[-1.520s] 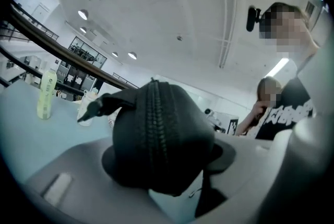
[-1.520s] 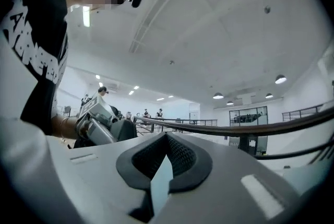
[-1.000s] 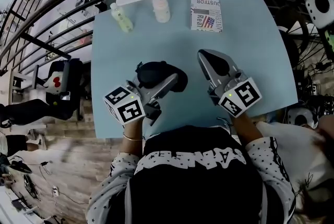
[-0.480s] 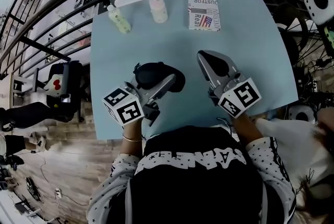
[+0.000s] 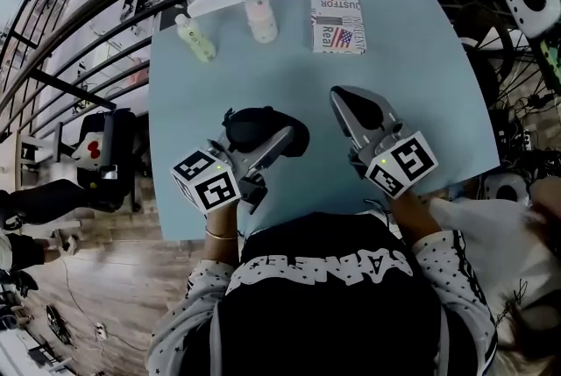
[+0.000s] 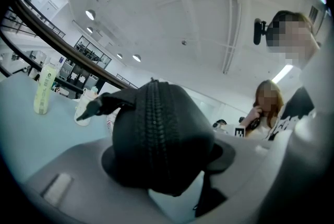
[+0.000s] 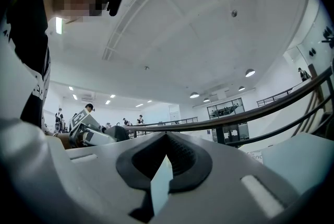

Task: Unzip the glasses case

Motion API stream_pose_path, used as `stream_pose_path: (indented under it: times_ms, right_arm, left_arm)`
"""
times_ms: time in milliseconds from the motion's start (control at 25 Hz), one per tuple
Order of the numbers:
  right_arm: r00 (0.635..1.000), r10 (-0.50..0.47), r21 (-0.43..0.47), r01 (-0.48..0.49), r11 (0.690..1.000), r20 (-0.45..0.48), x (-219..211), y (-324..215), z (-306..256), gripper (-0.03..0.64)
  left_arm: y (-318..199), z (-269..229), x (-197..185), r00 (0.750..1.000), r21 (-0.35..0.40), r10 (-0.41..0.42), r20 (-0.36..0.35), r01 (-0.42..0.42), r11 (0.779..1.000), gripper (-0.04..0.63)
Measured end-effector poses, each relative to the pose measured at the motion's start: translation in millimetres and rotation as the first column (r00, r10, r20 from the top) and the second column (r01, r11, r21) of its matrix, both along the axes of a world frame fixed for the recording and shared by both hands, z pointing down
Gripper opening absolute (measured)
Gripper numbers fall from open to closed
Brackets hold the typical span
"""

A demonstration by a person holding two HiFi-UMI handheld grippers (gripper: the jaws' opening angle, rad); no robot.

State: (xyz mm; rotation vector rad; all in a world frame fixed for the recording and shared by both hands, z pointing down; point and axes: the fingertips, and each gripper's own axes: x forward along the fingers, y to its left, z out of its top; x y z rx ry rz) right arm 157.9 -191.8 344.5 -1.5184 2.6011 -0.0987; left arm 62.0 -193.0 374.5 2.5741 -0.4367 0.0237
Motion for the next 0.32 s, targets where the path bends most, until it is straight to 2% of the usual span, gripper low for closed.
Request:
stream_pose_path:
  times_ms: [320]
  right_arm:
    - [1.0, -0.001, 0.002, 0.001, 1.0, -0.007, -1.5, 0.4, -0.4, 0.003]
  left_arm:
    - [-0.8, -0.2, -1.3, 1.0, 0.001, -0.002, 0.001, 0.002, 1.0, 0.0]
